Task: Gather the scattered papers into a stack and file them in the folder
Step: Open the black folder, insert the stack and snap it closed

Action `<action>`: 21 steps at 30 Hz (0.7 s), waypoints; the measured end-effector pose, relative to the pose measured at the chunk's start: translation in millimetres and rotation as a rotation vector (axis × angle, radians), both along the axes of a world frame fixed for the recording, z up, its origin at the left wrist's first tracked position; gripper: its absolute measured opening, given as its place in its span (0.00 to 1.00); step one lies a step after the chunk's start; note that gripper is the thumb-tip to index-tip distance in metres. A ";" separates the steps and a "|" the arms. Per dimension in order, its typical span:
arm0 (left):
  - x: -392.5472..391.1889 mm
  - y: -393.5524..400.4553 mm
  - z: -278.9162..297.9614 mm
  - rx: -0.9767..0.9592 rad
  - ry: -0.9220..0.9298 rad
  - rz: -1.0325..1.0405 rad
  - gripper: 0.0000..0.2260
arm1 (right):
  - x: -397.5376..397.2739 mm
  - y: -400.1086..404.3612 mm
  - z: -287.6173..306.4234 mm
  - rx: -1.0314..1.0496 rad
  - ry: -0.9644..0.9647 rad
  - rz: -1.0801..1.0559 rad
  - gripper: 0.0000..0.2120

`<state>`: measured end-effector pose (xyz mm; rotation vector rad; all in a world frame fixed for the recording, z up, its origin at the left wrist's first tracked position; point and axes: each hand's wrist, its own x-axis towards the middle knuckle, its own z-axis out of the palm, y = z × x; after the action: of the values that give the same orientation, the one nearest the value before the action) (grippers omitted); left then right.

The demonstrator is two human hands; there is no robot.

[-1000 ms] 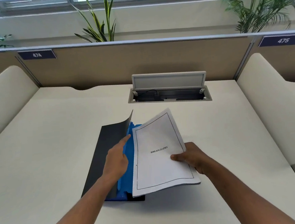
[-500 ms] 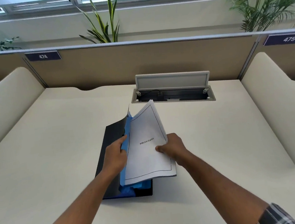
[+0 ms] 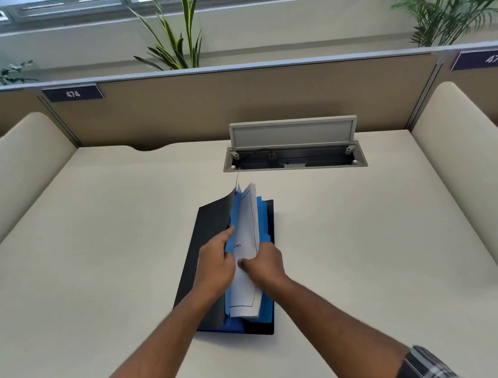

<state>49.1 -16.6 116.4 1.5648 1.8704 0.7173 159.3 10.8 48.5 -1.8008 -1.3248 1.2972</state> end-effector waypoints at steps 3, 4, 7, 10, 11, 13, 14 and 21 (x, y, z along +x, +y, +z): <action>5.5 0.9 -0.5 0.019 -0.016 -0.006 0.27 | -4.7 2.6 -3.7 -0.034 0.000 -0.022 0.14; 7.0 1.6 -0.6 0.022 -0.021 -0.006 0.27 | -5.8 3.6 -4.0 -0.047 0.001 -0.024 0.11; 9.8 3.5 -2.7 0.026 -0.037 0.011 0.27 | -8.8 7.5 -5.0 -0.080 -0.019 -0.039 0.12; 9.6 4.9 -6.4 0.020 -0.045 0.024 0.27 | -7.8 10.4 -8.2 -0.122 -0.001 -0.032 0.12; 9.4 5.5 -8.0 0.015 -0.048 0.025 0.27 | -6.5 11.1 -9.3 -0.138 0.020 -0.024 0.10; 10.0 6.5 -10.7 0.011 -0.059 0.022 0.27 | -2.8 11.4 -12.2 -0.149 0.046 -0.012 0.09; 10.5 7.3 -12.3 0.015 -0.062 0.016 0.27 | 0.0 11.6 -13.5 -0.137 0.027 -0.005 0.10; 20.4 13.9 -31.2 0.022 -0.043 0.021 0.27 | 48.9 12.9 -21.1 -0.027 -0.255 0.011 0.18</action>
<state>69.5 -2.7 85.2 1.5340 1.8561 0.7768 208.2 23.7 27.4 -2.0335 -1.4573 1.1237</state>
